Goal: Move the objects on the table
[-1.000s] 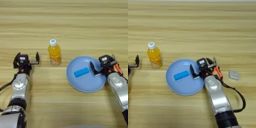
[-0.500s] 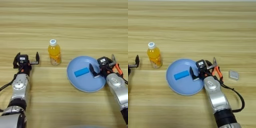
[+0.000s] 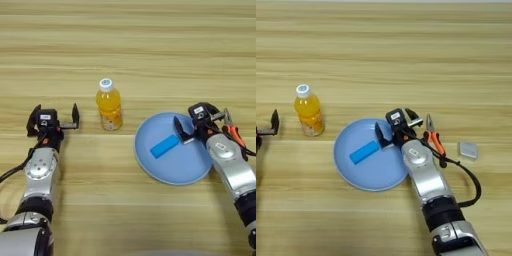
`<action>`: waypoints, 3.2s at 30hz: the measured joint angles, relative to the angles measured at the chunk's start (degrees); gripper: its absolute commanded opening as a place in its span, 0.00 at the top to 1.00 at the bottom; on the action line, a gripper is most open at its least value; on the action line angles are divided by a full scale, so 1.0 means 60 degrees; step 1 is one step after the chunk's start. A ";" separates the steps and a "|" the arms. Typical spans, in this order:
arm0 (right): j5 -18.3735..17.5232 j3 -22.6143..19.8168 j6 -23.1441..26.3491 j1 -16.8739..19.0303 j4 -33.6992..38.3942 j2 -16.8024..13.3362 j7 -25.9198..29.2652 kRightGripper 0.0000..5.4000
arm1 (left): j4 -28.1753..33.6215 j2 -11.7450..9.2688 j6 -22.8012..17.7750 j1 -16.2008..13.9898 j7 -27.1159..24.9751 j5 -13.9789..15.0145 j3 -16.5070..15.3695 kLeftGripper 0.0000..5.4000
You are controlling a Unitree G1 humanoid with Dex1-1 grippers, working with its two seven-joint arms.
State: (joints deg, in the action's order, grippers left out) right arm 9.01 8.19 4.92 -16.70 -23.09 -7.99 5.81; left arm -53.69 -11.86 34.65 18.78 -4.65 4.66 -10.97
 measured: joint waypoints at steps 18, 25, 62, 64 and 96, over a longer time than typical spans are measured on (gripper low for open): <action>0.0137 0.0016 -0.1777 -0.2510 -0.3800 0.0316 -0.0028 0.01 | -0.0029 0.0001 0.0026 -0.0001 0.0015 0.0002 0.0004 0.00; 0.0135 -0.0049 -0.2266 -0.3076 -0.4988 0.0471 -0.0028 0.01 | -0.0045 0.0001 0.0027 0.0002 0.0015 0.0004 0.0003 0.00; 0.0150 -0.0141 -0.2602 -0.3223 -0.4821 0.0604 0.0116 0.01 | -0.0153 0.0001 0.0027 0.0043 0.0014 0.0008 0.0000 0.00; 0.0150 -0.0141 -0.2602 -0.3223 -0.4821 0.0604 0.0116 0.01 | -0.0153 0.0001 0.0027 0.0043 0.0014 0.0008 0.0001 0.00; 0.0334 0.0549 0.0689 0.1742 0.4982 0.0455 0.0500 0.01 | -0.0282 0.0012 0.0044 0.0059 0.0016 0.0011 0.0002 0.00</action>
State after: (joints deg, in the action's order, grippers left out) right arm 11.01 11.48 9.05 -6.25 6.80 -5.26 8.81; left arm -55.38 -11.79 34.92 19.13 -4.55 4.73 -10.96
